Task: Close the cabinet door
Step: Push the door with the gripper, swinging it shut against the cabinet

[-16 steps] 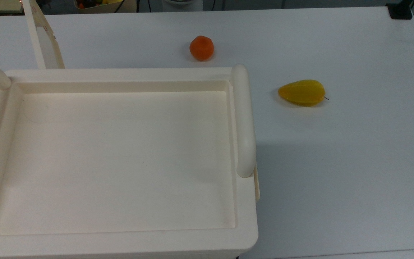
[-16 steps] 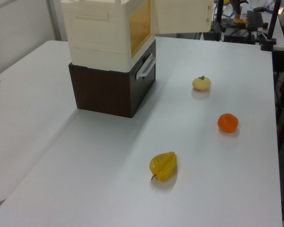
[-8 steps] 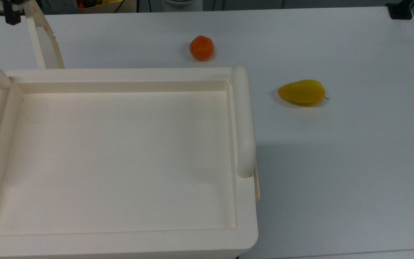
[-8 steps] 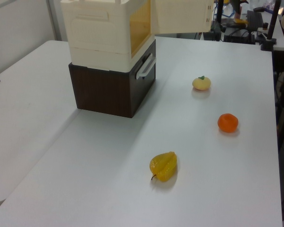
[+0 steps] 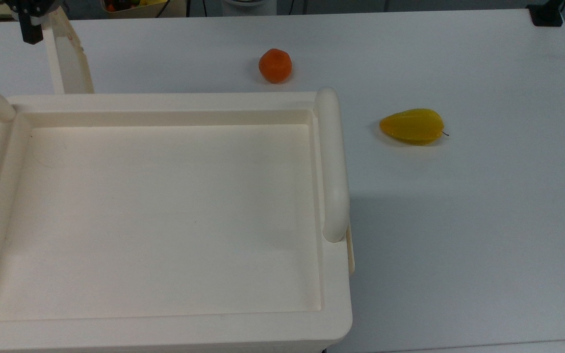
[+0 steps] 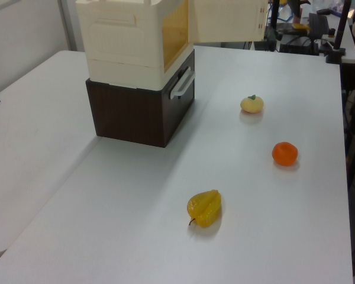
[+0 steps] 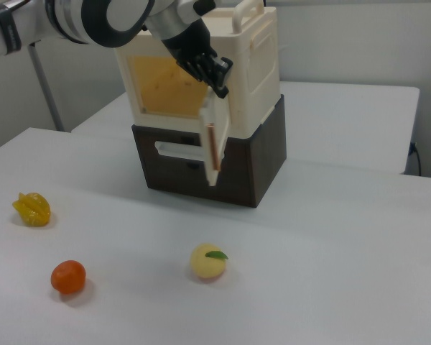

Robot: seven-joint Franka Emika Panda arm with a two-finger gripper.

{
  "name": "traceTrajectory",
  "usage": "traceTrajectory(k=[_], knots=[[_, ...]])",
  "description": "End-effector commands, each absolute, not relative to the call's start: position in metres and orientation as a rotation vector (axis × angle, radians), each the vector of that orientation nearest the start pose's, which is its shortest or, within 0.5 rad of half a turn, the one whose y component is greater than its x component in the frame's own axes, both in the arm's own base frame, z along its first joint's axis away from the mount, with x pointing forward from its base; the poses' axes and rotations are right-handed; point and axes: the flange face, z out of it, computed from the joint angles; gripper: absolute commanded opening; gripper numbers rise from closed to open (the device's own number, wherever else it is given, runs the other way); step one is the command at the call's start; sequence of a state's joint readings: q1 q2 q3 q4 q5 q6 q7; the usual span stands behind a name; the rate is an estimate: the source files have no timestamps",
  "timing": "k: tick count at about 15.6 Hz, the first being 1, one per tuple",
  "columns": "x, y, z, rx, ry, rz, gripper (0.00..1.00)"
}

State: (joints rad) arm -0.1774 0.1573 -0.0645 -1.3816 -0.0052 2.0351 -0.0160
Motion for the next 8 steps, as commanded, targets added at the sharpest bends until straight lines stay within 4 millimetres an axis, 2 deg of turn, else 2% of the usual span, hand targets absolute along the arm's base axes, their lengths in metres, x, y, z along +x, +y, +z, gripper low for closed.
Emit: traceTrajectory(k=[1, 5, 8], knots=[[0.613, -0.127, 0.675, -3.050, 0.322, -0.693, 0.00], [0.622, -0.073, 0.669, -3.027, 0.265, -0.654, 0.00], [0.631, -0.035, 0.656, -3.018, 0.204, -0.631, 0.00]])
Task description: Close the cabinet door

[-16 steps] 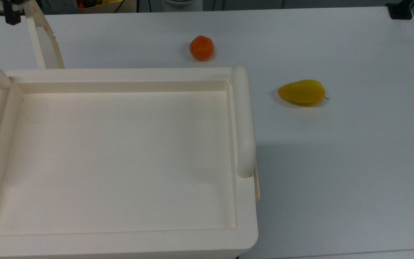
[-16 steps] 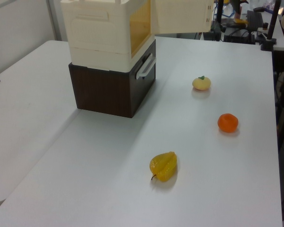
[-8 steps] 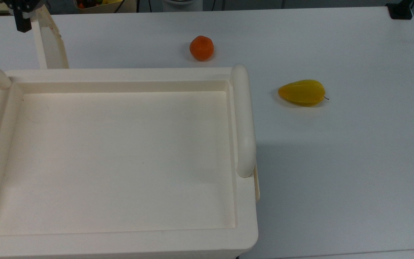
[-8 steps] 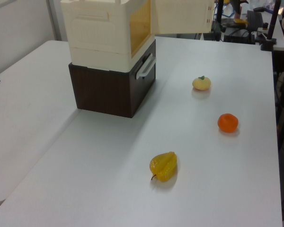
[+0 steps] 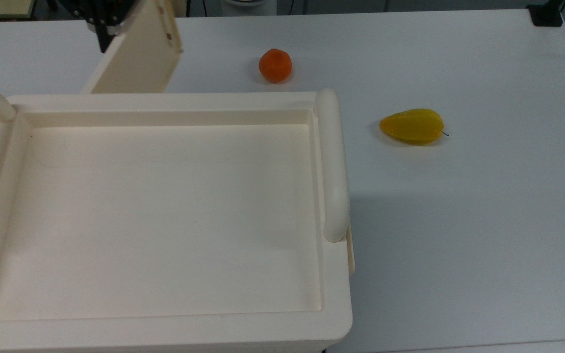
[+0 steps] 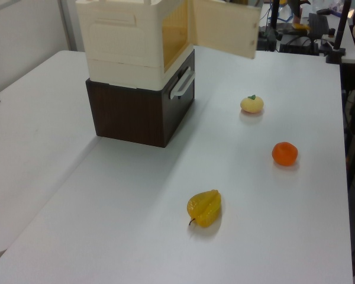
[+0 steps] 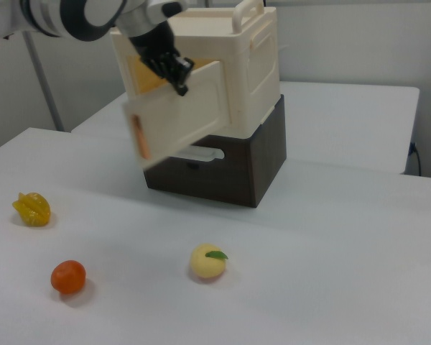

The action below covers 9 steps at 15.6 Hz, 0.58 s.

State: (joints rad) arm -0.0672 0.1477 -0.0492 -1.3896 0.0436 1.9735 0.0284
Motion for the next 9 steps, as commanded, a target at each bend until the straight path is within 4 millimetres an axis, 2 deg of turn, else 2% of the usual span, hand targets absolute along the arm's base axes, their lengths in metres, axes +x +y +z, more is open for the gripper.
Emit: traceTrajectory(k=[1, 4, 7, 9], knots=[[0.633, -0.024, 0.656, -3.005, 0.181, -0.637, 0.00], [0.641, 0.006, 0.653, -2.929, 0.135, -0.732, 0.00], [0.659, 0.032, 0.642, -2.876, 0.094, -0.878, 0.00], [0.671, 0.041, 0.638, -2.831, 0.084, -1.001, 0.00]])
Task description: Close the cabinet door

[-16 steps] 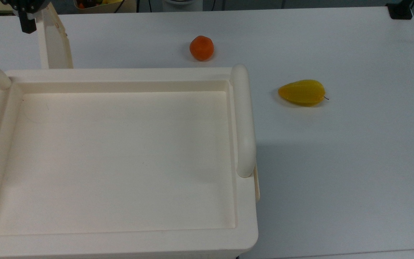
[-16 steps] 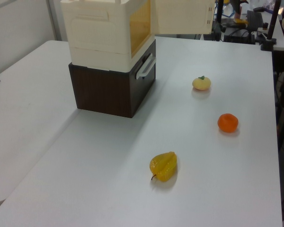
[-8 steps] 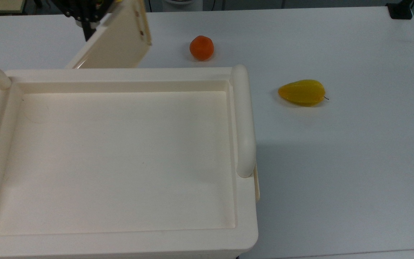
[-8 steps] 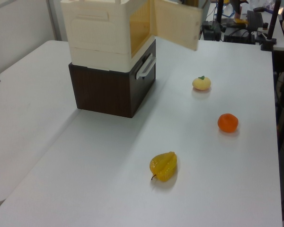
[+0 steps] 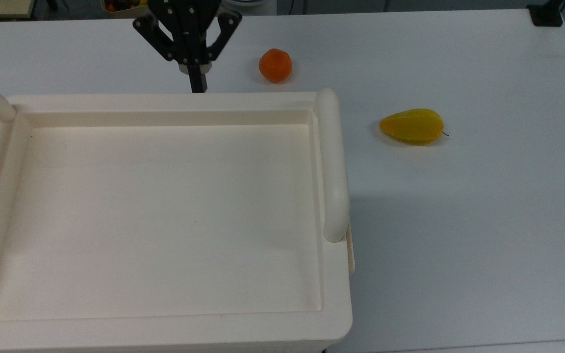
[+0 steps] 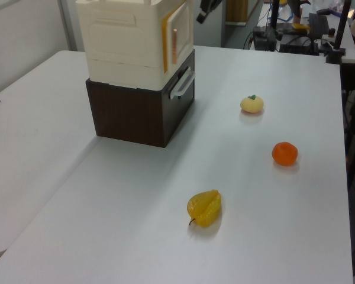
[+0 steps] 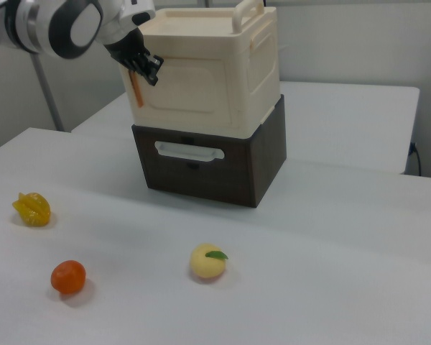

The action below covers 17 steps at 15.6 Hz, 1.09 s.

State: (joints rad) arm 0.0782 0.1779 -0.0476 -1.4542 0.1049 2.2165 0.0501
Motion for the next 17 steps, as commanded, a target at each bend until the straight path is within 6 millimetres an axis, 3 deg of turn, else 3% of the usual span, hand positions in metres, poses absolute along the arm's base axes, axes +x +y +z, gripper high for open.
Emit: traceTrajectory(k=[1, 5, 10, 13, 17], knots=[[0.675, 0.041, 0.636, -2.817, 0.088, -1.040, 0.00], [0.688, 0.042, 0.623, -2.791, 0.089, -1.114, 0.00], [0.685, 0.042, 0.617, -2.806, 0.083, -1.086, 0.00], [0.668, 0.041, 0.602, -2.884, 0.051, -0.949, 0.00], [0.641, 0.039, 0.594, -3.068, -0.017, -0.614, 0.01]])
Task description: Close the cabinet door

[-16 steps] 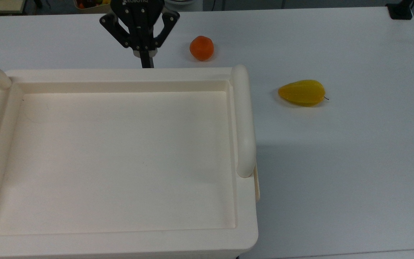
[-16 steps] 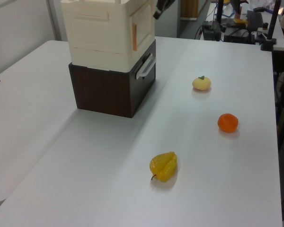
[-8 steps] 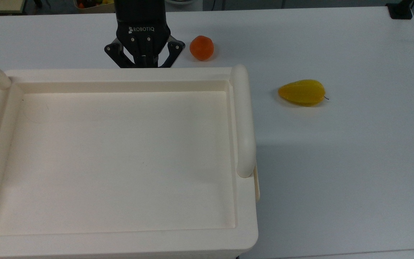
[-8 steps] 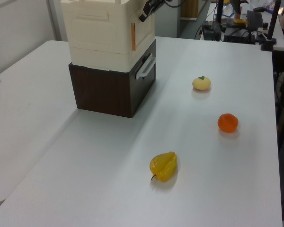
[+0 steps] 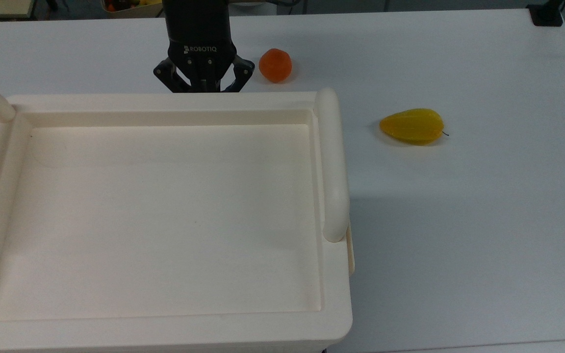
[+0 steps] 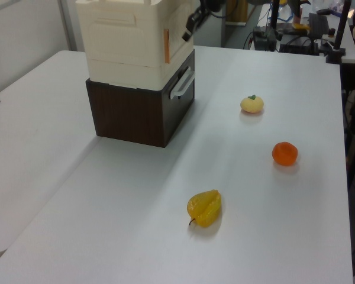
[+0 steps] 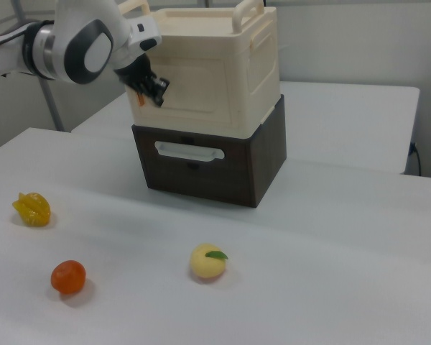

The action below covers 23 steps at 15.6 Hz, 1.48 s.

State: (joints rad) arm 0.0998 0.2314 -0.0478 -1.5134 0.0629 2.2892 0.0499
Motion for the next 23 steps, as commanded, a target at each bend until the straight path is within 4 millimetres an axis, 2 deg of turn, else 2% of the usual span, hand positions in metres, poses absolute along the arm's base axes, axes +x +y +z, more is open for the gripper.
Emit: traceTrajectory(k=[1, 2, 4, 6, 9, 11, 12, 15, 16, 23], knots=[[0.632, 0.037, 0.595, -3.105, -0.028, -0.529, 0.01], [0.623, 0.037, 0.593, -3.144, -0.043, -0.432, 0.01], [0.606, 0.049, 0.590, -3.222, -0.124, -0.261, 0.01], [0.592, 0.048, 0.590, -3.262, -0.194, -0.129, 0.01], [0.582, 0.047, 0.594, -3.258, -0.245, -0.087, 0.01], [0.579, 0.047, 0.588, -3.254, -0.245, -0.067, 0.02], [0.579, 0.048, 0.588, -3.250, -0.229, -0.067, 0.11], [0.579, 0.045, 0.587, -3.248, -0.205, -0.059, 0.82], [0.579, 0.044, 0.587, -3.249, -0.192, -0.055, 1.00], [0.573, 0.038, 0.587, -3.249, -0.155, 0.022, 1.00]])
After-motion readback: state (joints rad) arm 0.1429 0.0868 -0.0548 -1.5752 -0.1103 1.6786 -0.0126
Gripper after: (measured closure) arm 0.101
